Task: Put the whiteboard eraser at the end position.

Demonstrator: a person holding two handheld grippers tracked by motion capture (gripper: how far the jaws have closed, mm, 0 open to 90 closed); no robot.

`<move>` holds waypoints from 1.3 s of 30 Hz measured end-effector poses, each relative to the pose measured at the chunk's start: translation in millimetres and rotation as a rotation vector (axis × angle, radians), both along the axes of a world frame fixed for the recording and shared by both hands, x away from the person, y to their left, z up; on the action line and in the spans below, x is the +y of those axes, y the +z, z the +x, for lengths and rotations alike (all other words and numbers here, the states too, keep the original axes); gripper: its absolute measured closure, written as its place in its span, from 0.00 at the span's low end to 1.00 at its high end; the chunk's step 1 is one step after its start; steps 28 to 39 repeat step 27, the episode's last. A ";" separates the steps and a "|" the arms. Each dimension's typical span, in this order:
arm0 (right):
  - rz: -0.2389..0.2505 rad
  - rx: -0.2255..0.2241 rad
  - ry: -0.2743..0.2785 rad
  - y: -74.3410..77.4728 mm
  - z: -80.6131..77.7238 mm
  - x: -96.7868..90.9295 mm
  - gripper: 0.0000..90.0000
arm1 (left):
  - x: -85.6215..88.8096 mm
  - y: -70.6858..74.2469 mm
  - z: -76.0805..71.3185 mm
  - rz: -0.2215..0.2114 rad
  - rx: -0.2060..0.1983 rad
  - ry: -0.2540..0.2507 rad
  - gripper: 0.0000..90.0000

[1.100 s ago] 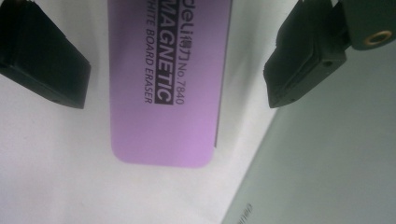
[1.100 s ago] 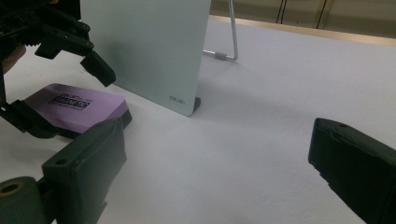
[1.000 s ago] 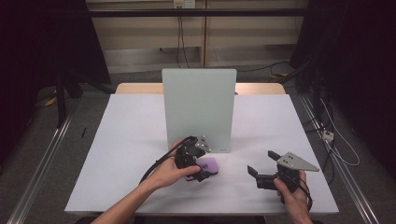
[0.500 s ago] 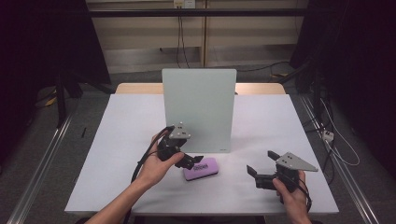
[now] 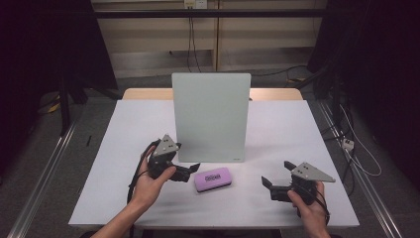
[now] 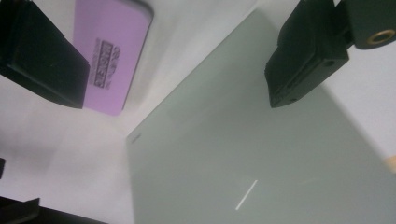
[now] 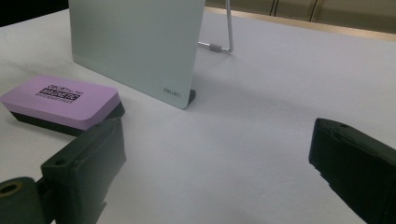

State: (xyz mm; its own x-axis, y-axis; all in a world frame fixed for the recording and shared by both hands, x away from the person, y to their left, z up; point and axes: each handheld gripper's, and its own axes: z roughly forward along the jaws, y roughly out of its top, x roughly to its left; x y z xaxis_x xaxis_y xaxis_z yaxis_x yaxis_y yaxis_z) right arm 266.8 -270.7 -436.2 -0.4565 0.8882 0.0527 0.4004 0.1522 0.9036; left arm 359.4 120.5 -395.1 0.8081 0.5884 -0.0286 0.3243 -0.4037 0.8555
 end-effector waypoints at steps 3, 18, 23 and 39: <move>-0.002 -0.001 0.003 -0.1 0.3 0.3 0.04 | 11.8 -1.6 -3.9 -0.010 -0.002 0.024 0.07; 0.002 0.010 0.001 -0.5 -0.1 0.5 0.04 | 63.3 -20.1 -29.4 -0.074 0.019 0.150 0.07; 0.002 0.008 -0.002 -0.4 -0.3 0.0 0.04 | 75.4 -25.4 -33.2 -0.128 0.015 0.207 0.07; 0.008 0.009 -0.008 -0.5 0.9 -1.1 0.04 | 76.3 -26.9 -34.0 -0.119 0.016 0.206 0.07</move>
